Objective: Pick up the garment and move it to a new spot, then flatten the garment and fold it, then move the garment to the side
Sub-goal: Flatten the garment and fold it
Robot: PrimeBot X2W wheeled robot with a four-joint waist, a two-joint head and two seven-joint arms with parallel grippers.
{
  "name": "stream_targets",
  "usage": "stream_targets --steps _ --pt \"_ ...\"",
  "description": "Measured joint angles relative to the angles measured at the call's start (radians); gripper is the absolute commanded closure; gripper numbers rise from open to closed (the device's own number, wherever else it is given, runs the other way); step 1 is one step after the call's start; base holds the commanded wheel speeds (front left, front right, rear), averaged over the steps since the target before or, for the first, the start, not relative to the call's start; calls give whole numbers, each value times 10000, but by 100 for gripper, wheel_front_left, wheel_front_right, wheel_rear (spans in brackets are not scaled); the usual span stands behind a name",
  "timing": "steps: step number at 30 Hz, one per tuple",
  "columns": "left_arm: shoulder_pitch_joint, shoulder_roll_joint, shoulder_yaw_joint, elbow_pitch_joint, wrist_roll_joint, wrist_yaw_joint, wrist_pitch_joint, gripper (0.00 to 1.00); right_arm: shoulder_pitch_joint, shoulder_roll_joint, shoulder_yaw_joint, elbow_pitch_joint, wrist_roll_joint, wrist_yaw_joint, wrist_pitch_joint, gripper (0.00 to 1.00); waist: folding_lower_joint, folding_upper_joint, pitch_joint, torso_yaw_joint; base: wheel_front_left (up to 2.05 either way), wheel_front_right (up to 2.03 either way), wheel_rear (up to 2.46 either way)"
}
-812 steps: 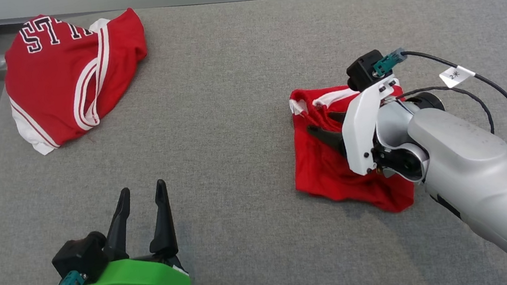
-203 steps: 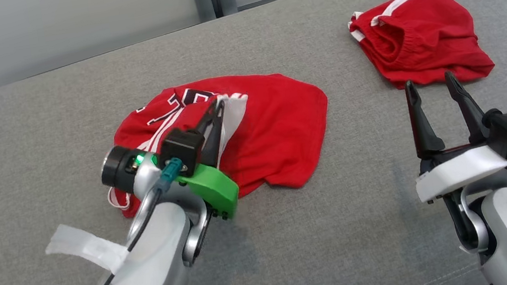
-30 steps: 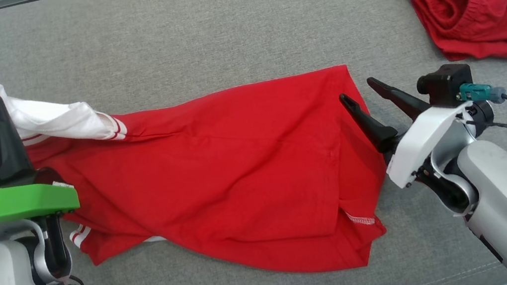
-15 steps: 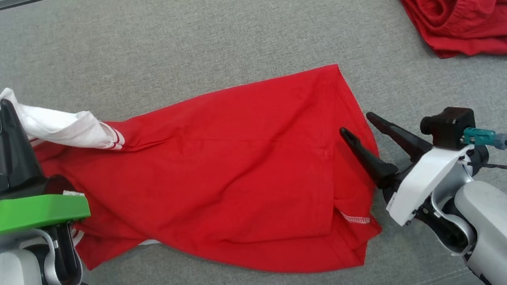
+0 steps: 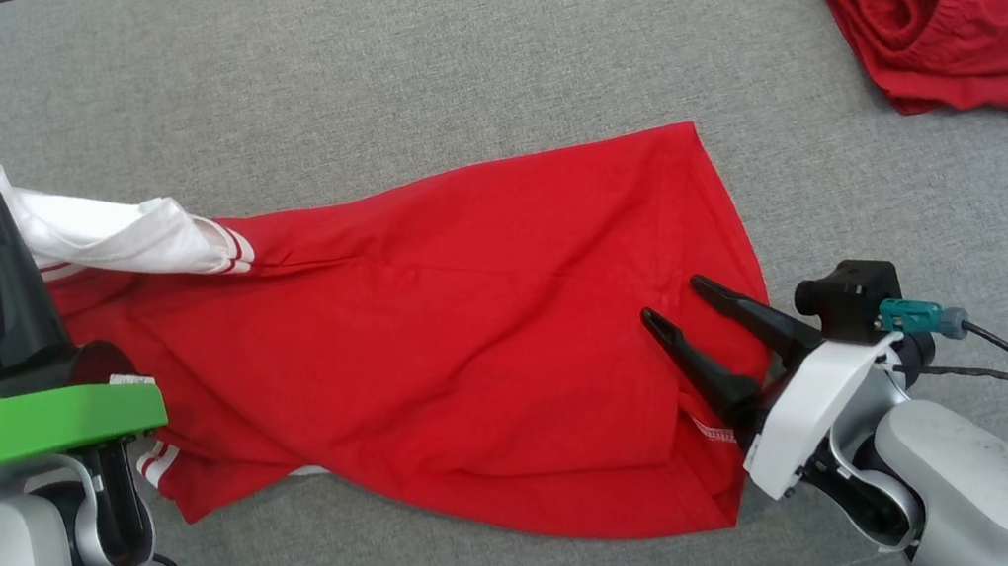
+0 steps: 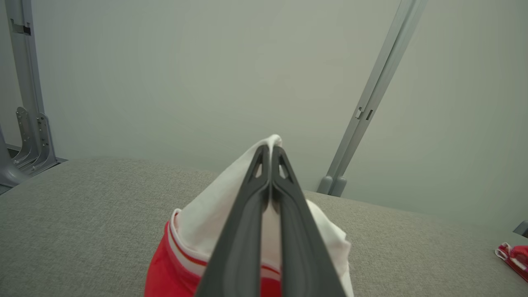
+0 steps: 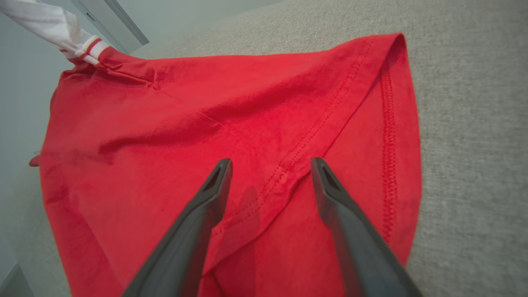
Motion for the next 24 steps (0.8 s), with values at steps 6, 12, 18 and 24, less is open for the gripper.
stream_targets --steps 6,12,18,24 --pt "51 -33 96 -173 71 -88 0 100 112 -12 29 52 217 0 0 4 0 0 24 26 0 0 0" --pt "105 -48 155 -196 77 -113 -2 100 66 35 46 267 491 0 88 5 0 0 58 57 0 0 0" --pt "105 -90 12 -192 102 -224 -2 100 -291 54 -15 522 692 2 155 13 0 0 81 222 0 0 0" --pt "104 -104 -54 -174 102 -267 0 100 -527 61 12 723 1011 2 309 54 0 0 92 417 0 0 0"
